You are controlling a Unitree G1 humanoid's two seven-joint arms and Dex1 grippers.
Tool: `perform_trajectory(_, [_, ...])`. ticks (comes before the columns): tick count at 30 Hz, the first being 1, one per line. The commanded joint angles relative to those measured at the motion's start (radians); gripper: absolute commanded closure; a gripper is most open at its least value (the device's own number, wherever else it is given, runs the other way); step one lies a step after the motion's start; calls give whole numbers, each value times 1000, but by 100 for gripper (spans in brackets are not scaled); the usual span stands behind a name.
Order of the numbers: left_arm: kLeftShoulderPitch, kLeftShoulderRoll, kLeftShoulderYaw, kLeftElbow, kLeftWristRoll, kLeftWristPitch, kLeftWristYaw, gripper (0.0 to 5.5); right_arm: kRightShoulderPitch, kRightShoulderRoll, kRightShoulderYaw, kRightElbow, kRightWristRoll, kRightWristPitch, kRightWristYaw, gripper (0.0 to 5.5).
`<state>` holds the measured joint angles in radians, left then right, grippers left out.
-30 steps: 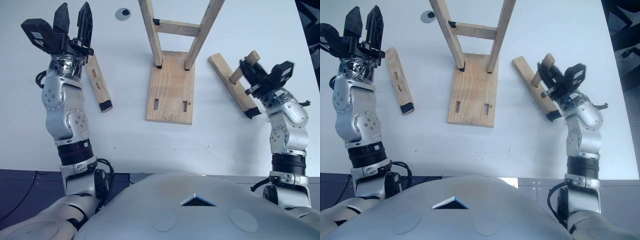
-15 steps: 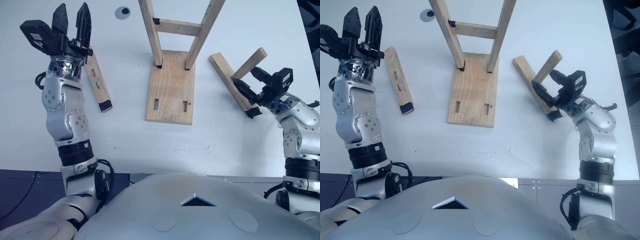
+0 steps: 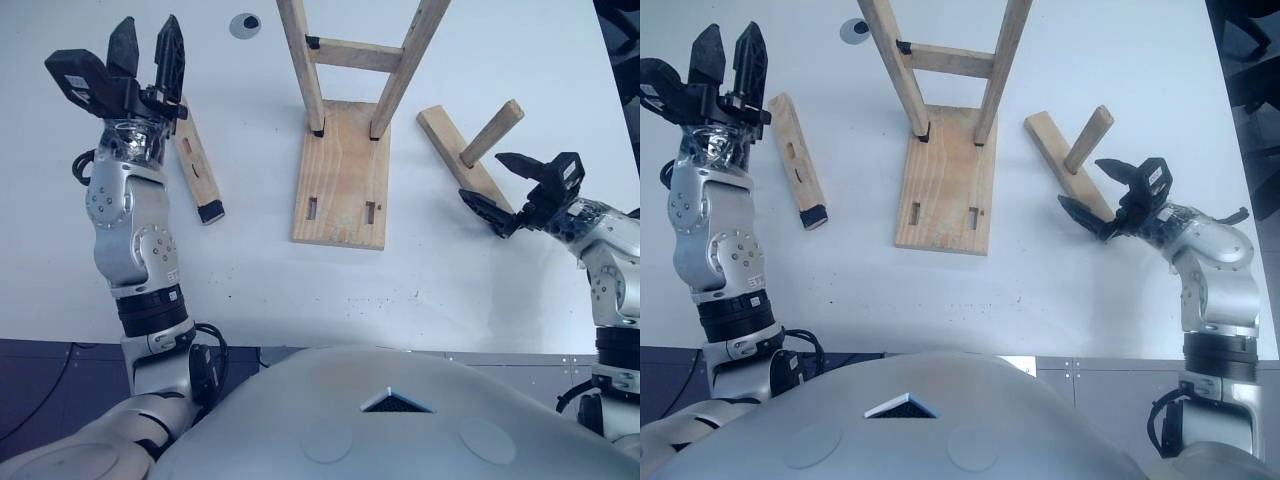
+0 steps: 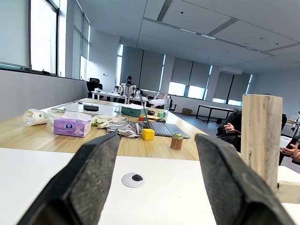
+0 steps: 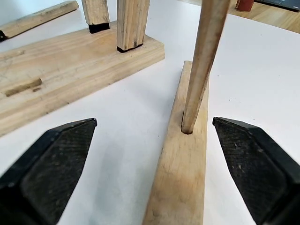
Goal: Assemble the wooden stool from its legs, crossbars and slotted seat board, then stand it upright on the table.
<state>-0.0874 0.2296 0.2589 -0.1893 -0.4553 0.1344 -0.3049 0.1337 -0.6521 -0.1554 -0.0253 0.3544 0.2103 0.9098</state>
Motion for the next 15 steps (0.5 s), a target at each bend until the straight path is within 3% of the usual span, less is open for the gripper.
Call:
perform_trajectory(1, [3,7,-3,-8,8,12,4,260,-2,-34,15,29,-57,14,-25,94])
perform_trajectory(7, [8,6,-6,-6,14,15,5,260,-4,-48,43,89,-113,7,-35,116])
perform_trajectory(15, [7,6,-13,-7,23,28,8,260,3,-52,50,102,-132,9,-35,253])
